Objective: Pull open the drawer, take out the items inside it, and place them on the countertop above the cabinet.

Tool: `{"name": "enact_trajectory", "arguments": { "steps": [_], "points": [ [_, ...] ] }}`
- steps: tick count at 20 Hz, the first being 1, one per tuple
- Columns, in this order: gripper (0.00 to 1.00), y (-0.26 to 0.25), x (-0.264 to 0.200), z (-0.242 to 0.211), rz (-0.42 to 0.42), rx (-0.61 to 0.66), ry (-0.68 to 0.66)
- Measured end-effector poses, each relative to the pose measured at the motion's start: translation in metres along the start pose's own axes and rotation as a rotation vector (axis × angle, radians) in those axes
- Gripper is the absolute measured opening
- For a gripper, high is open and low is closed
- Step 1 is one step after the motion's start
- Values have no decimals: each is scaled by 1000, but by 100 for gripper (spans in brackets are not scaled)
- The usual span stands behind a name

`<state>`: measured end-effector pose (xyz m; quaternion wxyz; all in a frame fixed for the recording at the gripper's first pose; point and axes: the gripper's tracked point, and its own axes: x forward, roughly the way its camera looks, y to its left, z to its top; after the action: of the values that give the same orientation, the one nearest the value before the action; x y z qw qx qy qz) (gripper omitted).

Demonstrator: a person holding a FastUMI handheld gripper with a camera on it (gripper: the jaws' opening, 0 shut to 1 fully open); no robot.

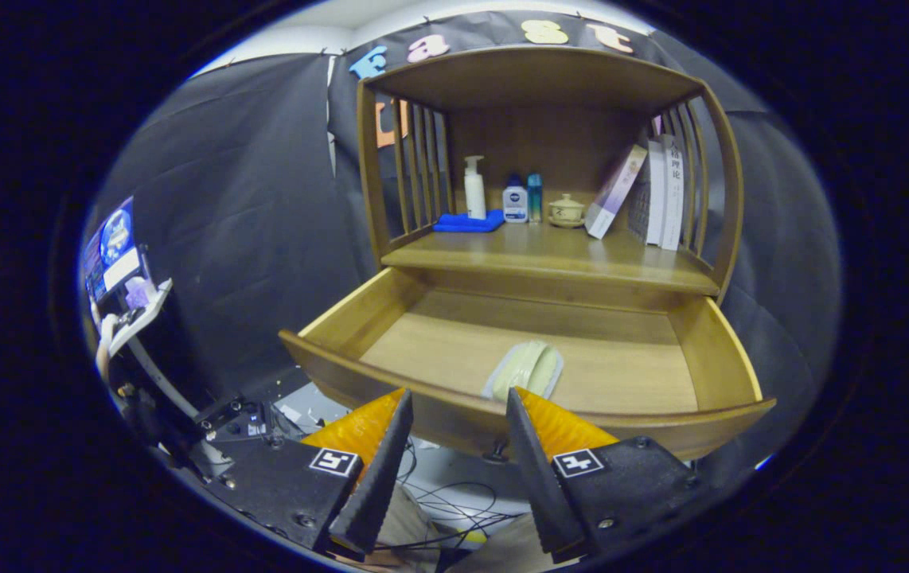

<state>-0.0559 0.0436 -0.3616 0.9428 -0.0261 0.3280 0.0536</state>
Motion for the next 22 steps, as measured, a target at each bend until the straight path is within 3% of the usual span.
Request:
{"name": "enact_trajectory", "arguments": {
  "steps": [5,10,20,22],
  "points": [
    [74,-29,42,4,-81,49,148],
    [71,-37,77,-7,-89,130,310],
    [61,-68,130,-5,-195,136,422],
    [57,-60,136,-11,-171,184,439]
  ]
}}
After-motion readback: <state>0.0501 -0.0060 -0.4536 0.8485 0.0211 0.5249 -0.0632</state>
